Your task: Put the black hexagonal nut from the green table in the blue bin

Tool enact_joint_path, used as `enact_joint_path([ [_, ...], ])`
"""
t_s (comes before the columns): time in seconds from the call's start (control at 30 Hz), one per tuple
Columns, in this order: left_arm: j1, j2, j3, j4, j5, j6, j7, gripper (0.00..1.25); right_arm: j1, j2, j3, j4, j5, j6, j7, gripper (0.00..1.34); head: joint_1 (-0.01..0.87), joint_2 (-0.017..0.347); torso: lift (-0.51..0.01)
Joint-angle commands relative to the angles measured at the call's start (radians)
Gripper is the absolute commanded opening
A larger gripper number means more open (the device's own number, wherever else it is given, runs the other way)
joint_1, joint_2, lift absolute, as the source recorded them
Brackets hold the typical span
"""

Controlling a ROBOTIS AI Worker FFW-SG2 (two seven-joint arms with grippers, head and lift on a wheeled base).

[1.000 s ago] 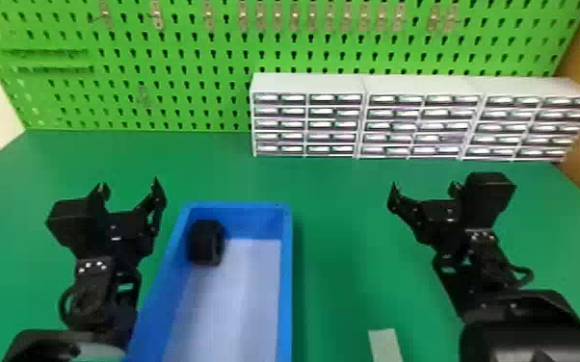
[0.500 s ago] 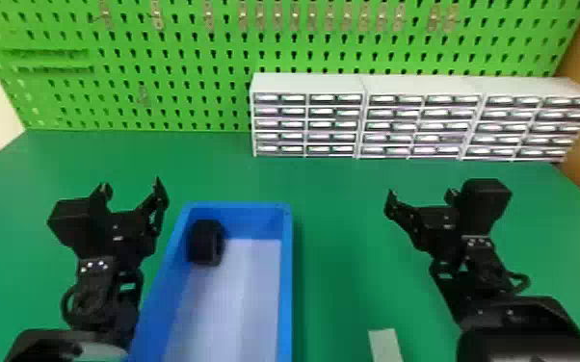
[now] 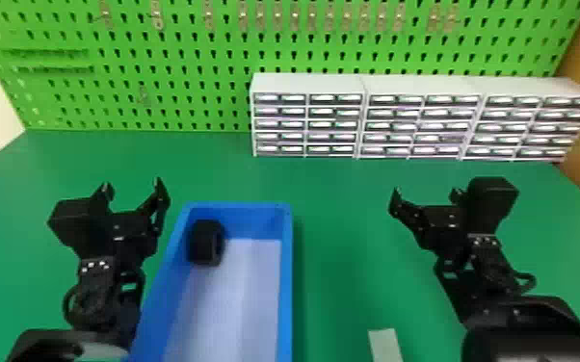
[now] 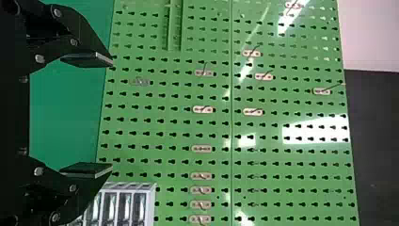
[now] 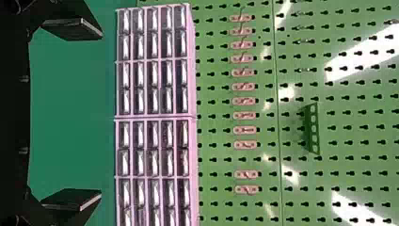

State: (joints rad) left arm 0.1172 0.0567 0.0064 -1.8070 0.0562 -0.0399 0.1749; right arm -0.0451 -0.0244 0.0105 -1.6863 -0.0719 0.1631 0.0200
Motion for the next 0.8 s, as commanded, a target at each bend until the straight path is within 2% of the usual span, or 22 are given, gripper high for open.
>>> enact_joint_path([
  [0.0, -0.005, 0.0, -0.005, 0.002, 0.002, 0.0, 0.0, 0.79, 0.005, 0.001, -0.007, -0.006, 0.0, 0.004, 0.0, 1.22, 0.657, 0.057, -0.095],
  [0.77, -0.008, 0.0, -0.011, 0.005, 0.01, -0.002, 0.003, 0.79, 0.011, 0.001, -0.014, -0.018, 0.0, 0.016, 0.0, 1.22, 0.657, 0.057, -0.095],
])
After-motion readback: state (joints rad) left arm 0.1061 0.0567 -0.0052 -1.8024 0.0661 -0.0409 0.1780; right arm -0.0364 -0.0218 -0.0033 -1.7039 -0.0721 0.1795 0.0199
